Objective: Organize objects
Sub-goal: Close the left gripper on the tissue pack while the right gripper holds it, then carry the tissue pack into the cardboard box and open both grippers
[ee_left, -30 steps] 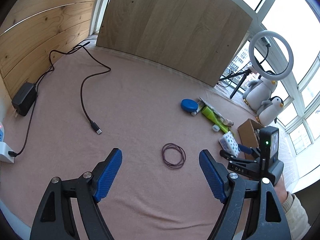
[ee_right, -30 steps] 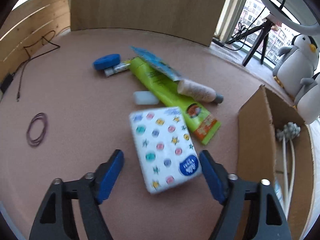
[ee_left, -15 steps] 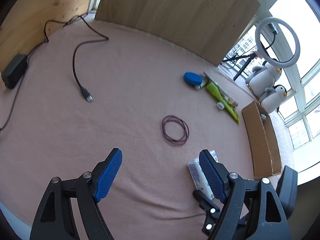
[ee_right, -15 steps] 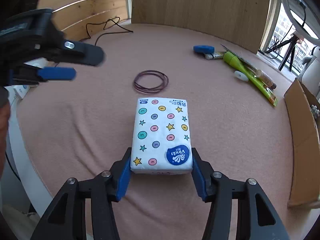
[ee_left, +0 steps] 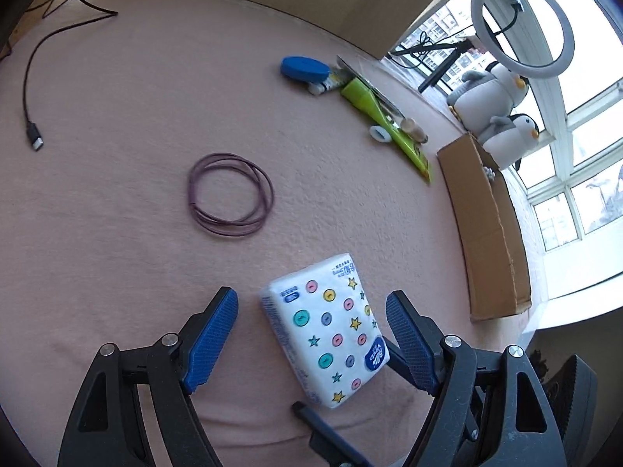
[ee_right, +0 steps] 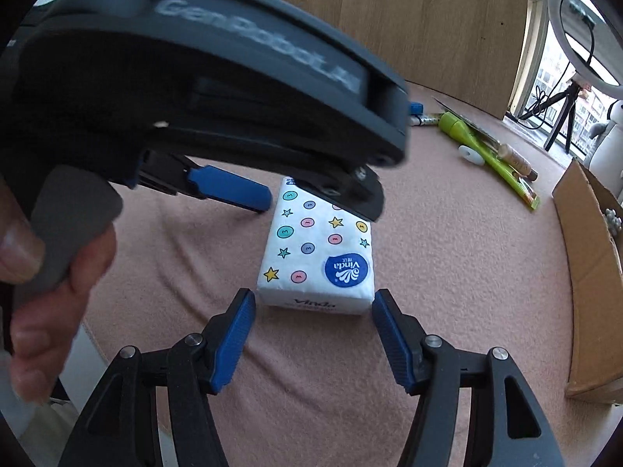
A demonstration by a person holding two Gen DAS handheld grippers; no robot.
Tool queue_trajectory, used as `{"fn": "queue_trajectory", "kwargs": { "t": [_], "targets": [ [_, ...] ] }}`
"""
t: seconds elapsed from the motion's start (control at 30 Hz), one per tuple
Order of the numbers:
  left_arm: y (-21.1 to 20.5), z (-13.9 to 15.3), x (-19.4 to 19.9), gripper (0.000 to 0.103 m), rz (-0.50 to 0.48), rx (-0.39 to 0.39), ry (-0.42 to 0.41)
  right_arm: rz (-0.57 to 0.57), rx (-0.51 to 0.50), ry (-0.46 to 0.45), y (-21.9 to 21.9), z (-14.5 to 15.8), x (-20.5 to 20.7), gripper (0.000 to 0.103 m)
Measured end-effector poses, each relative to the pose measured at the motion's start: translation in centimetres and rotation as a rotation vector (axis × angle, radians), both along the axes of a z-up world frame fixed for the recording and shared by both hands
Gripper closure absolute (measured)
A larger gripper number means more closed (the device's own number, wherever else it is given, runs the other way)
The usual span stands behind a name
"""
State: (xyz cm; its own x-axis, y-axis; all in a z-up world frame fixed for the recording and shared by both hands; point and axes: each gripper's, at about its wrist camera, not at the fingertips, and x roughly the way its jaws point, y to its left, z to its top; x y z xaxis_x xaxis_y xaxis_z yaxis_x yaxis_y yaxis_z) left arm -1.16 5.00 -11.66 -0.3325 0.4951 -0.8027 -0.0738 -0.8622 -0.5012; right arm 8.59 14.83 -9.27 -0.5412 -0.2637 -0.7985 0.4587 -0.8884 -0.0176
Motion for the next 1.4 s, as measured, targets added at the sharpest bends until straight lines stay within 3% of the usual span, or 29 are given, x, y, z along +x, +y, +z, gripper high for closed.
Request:
{"fn": "queue_trajectory", "kwargs": {
  "t": [0.07, 0.17, 0.23, 0.43, 0.67, 1.13, 1.4],
  "targets": [
    [0.5, 0.0, -0.4, 0.023, -0.014, 0.010, 0.000, 0.006, 0.002, 0.006, -0.1, 0.0, 0.0, 0.044],
    [1.2, 0.0, -0.9, 0.033, -0.030, -0.014, 0.007, 0.012, -0.004, 0.015, -0.2, -0.1, -0.1, 0.046],
    [1.5, 0.0, -1.1, 0.047, -0.048, -0.042, 0.014, 0.013, -0.007, 0.019, -0.3, -0.1, -0.1, 0.052],
    [1.2, 0.0, -1.0, 0.051, -0.053, -0.040, 0.030, 0.013, -0.016, 0.028, -0.2, 0.0, 0.0, 0.054],
    [1.3, 1.5, -0.6, 0.052, -0.058, -0.027, 0.061, 0.008, -0.019, 0.067, -0.1, 1.3, 0.7, 0.055],
    [1.3, 10.3, 1.3, 0.052, -0.074, -0.035, 0.237, -0.008, -0.036, 0.223, 0.5, 7.3, 1.4, 0.055],
    [1.5, 11.9, 1.5, 0.052, -0.075, -0.036, 0.263, -0.005, -0.034, 0.251, 0.9, 8.2, 1.4, 0.055]
  ]
}}
